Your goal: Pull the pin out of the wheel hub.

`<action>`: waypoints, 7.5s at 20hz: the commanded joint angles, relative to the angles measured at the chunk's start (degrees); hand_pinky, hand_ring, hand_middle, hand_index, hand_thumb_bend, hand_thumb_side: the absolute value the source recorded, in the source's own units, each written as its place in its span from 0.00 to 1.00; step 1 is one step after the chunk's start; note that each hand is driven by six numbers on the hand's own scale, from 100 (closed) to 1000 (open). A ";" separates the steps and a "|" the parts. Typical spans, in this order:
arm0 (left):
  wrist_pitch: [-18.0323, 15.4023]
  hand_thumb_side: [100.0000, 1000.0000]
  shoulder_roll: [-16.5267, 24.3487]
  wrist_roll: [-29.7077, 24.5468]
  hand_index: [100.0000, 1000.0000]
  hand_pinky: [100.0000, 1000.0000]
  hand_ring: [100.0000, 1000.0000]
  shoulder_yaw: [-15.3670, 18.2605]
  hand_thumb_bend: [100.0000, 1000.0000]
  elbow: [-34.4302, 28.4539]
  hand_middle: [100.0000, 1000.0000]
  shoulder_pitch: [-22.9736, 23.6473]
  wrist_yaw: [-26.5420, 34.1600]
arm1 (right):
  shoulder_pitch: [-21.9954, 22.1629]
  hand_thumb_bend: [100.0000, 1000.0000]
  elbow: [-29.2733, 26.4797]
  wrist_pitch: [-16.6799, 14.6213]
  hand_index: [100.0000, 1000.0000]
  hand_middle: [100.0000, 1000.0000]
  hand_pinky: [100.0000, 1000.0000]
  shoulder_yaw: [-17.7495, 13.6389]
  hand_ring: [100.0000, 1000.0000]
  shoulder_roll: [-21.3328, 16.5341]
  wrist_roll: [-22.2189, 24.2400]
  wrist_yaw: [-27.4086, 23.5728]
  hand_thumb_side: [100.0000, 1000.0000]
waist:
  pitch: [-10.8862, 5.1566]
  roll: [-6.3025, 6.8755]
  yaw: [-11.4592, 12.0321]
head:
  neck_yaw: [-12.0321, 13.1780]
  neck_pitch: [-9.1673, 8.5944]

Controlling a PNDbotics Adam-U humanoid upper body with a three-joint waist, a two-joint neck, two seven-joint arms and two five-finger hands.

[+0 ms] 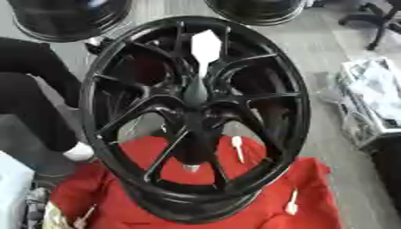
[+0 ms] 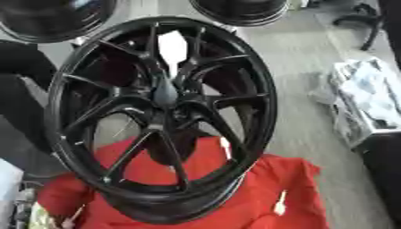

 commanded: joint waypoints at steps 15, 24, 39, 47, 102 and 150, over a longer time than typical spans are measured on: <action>-0.28 0.72 1.29 -0.21 0.64 0.66 0.68 0.66 0.00 -0.74 0.58 -0.86 0.18 | -0.94 0.00 -1.20 -3.59 0.98 0.76 1.00 1.49 0.84 -1.98 2.39 2.75 0.28 | -0.80 0.32 0.71 | -4.08 -0.09; -0.27 0.72 1.14 -0.24 0.64 0.66 0.68 0.65 0.00 -0.73 0.58 -0.85 0.19 | -1.78 0.00 2.02 -13.24 0.98 0.76 1.00 8.24 0.84 1.96 5.29 15.46 0.27 | -1.00 0.36 1.18 | -3.49 -0.09; -0.32 0.72 1.38 0.11 0.64 0.67 0.68 0.91 0.00 -0.59 0.58 -0.40 0.14 | -0.98 0.00 8.61 -28.13 0.97 0.77 1.00 13.94 0.84 7.72 5.30 33.85 0.27 | -1.39 0.39 0.35 | -2.16 -0.09; -0.30 0.72 1.38 0.05 0.64 0.67 0.68 0.87 0.00 -0.48 0.58 -0.32 0.15 | -0.71 0.00 10.79 -32.14 0.97 0.77 1.00 14.90 0.85 8.89 5.30 37.96 0.28 | -1.33 0.48 0.27 | -1.90 -0.09; -0.07 0.73 1.06 -0.32 0.64 0.68 0.68 0.67 0.00 -0.49 0.58 -0.76 -0.43 | -1.12 0.00 17.22 -37.61 0.98 0.86 1.00 16.57 0.92 10.62 5.30 44.48 0.18 | 0.36 0.01 2.30 | -3.74 -0.09; 0.23 0.74 0.98 -0.76 0.64 0.68 0.68 0.25 0.00 -0.43 0.57 -0.84 -0.28 | -0.30 0.00 19.71 -40.99 0.92 0.74 0.97 16.63 0.83 9.70 5.30 49.03 0.19 | 1.48 -0.30 2.88 | -5.18 -0.09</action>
